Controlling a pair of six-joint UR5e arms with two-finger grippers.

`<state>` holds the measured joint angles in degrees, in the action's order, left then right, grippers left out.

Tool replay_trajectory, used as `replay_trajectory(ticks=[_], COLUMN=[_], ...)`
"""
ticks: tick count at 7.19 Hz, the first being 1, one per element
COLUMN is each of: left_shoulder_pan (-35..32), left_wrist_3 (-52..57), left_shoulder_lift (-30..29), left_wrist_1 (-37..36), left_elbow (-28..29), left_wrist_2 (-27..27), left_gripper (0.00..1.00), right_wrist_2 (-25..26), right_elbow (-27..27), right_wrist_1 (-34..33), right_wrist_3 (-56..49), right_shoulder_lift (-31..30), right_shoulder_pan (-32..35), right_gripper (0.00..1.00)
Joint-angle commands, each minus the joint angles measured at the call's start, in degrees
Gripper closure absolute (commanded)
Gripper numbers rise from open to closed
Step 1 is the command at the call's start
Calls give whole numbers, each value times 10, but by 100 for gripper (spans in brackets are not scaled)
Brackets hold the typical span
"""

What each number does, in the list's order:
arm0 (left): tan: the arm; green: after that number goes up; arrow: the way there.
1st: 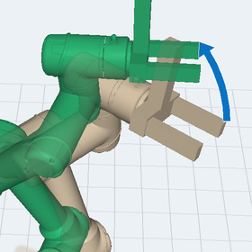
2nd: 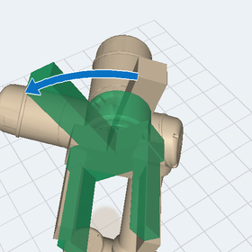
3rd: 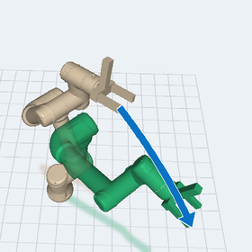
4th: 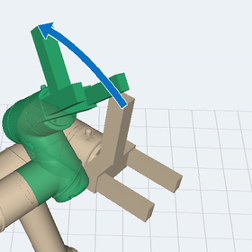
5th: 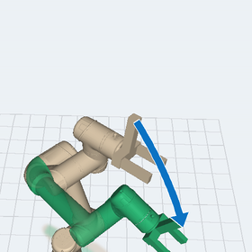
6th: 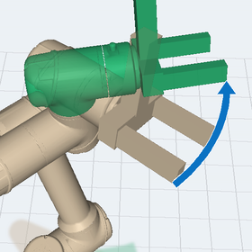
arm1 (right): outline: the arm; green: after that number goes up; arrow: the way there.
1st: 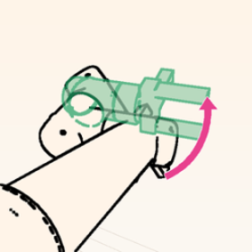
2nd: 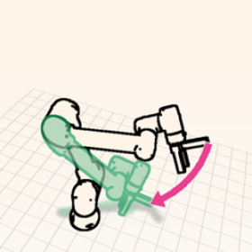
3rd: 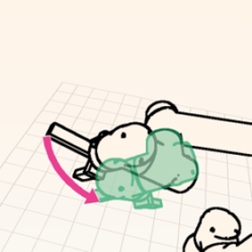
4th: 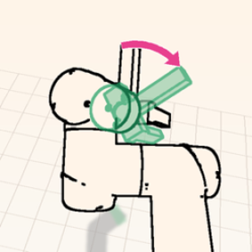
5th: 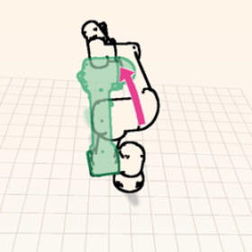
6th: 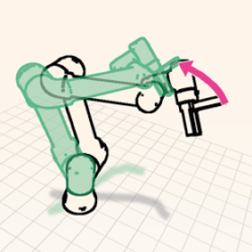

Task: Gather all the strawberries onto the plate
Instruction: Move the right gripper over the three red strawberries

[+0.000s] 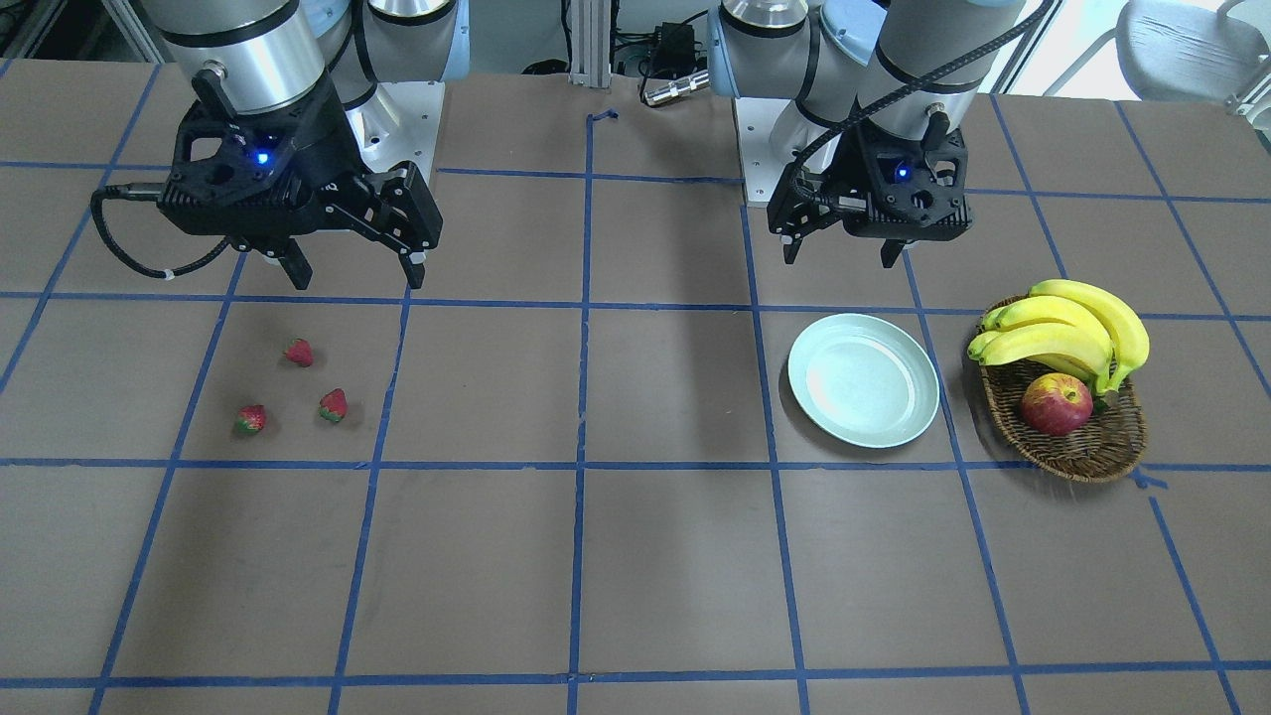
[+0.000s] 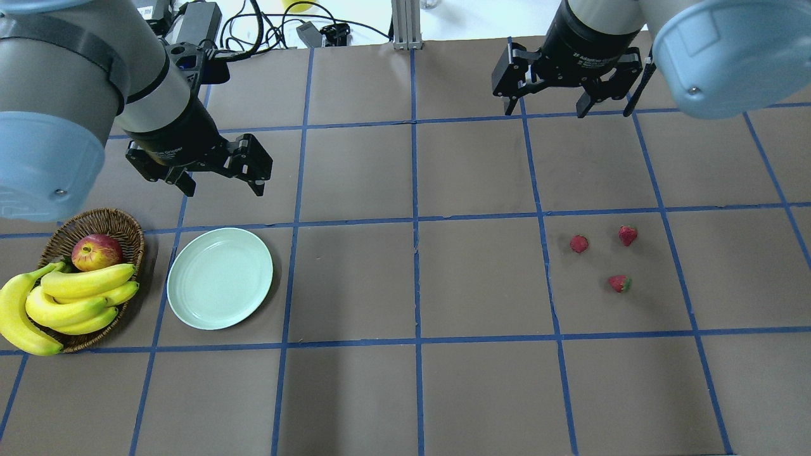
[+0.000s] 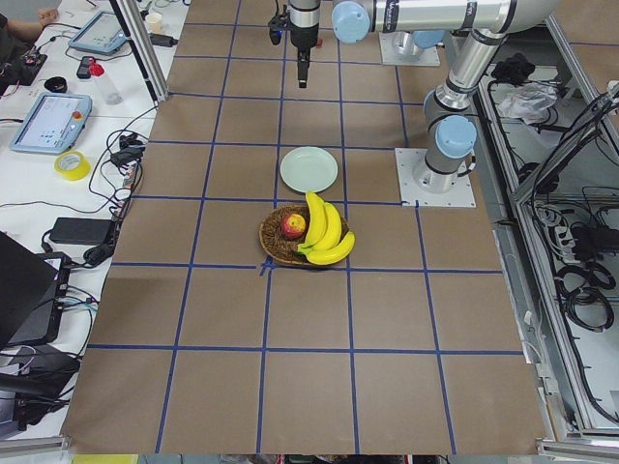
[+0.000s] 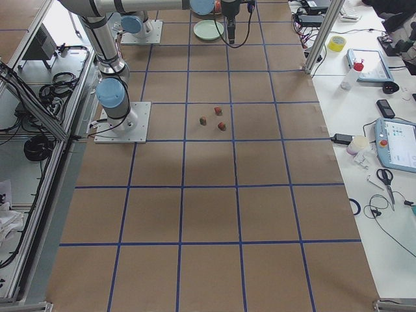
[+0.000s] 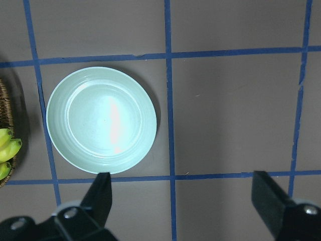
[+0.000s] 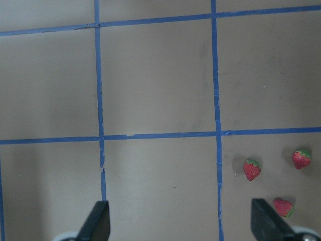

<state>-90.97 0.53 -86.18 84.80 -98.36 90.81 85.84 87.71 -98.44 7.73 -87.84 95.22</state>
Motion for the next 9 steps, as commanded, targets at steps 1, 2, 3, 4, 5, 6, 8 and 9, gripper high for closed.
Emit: replay_trajectory(ticks=[1, 2, 3, 4, 5, 6, 8, 9], left_shoulder_pan=[-1, 0, -1, -1, 0, -1, -1, -1], left_wrist_3=[0, 0, 0, 0, 0, 0, 1, 2], left_shoulder_lift=[0, -1, -2, -2, -2, -2, -1, -2], left_wrist_1=[1, -1, -1, -2, -2, -2, 1, 0], left_elbow=[0, 1, 1, 2, 3, 2, 0, 1], left_wrist_2=[0, -1, -1, -2, -1, -2, 0, 1], left_gripper=[0, 0, 0, 0, 0, 0, 0, 0], right_wrist_2=[1, 1, 0, 1, 1, 1, -1, -1], right_elbow=[0, 0, 0, 0, 0, 0, 0, -10], right_wrist_1=[0, 0, 0, 1, 1, 0, -1, 3], right_wrist_3=[0, 0, 0, -1, -1, -3, -10, -9], right_shoulder_lift=[0, 0, 1, 1, 1, 3, 9, 17], right_shoulder_pan=[-1, -1, -1, -2, -2, -4, -7, -17], right_gripper=[0, 0, 0, 0, 0, 0, 0, 0])
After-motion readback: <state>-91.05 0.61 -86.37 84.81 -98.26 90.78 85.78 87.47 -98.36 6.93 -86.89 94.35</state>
